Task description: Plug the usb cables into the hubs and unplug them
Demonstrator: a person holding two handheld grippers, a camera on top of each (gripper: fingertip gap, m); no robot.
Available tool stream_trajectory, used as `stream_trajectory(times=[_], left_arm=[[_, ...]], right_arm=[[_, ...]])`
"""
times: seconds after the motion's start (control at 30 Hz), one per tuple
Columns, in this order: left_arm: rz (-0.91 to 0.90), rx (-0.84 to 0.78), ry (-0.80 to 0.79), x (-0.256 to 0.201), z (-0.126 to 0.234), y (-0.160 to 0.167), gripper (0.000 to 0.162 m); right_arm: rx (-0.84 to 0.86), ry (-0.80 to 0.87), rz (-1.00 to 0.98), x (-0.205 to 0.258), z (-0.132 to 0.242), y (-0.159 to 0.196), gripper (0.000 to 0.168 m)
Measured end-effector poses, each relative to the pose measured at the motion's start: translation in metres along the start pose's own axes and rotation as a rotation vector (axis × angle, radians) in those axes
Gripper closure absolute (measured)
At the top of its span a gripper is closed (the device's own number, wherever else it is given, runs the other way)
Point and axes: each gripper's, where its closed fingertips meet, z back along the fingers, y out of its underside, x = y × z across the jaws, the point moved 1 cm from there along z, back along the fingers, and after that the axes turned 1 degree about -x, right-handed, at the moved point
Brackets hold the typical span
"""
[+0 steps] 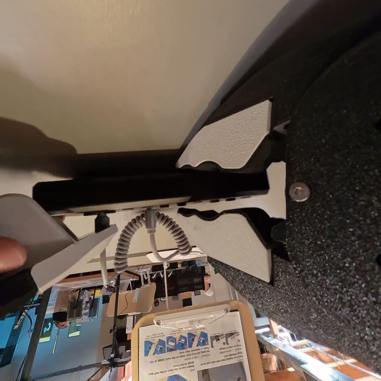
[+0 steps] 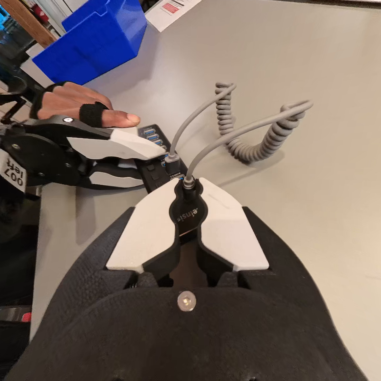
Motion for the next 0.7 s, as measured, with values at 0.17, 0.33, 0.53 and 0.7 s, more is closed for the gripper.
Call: stream_trajectory(times=[0.17, 0.33, 0.53, 0.7], left_arm=[[0.152, -0.074, 0.002, 0.001, 0.020, 0.005, 0.106], [0.463, -0.132, 0.008, 0.020, 0.062, 0.034, 0.090], [0.882, 0.310, -0.173, 0.063, 0.173, 0.219, 0.073], [1.076, 0.797, -0.070, 0.027, 0.284, 0.360, 0.056]], right_arm=[[0.029, 0.007, 0.044, 0.004, -0.003, 0.004, 0.158], [0.029, 0.019, 0.061, 0.005, -0.002, 0.005, 0.158], [0.029, 0.023, 0.060, 0.005, 0.001, 0.006, 0.158], [0.031, 0.002, 0.049, 0.006, 0.001, 0.007, 0.157]])
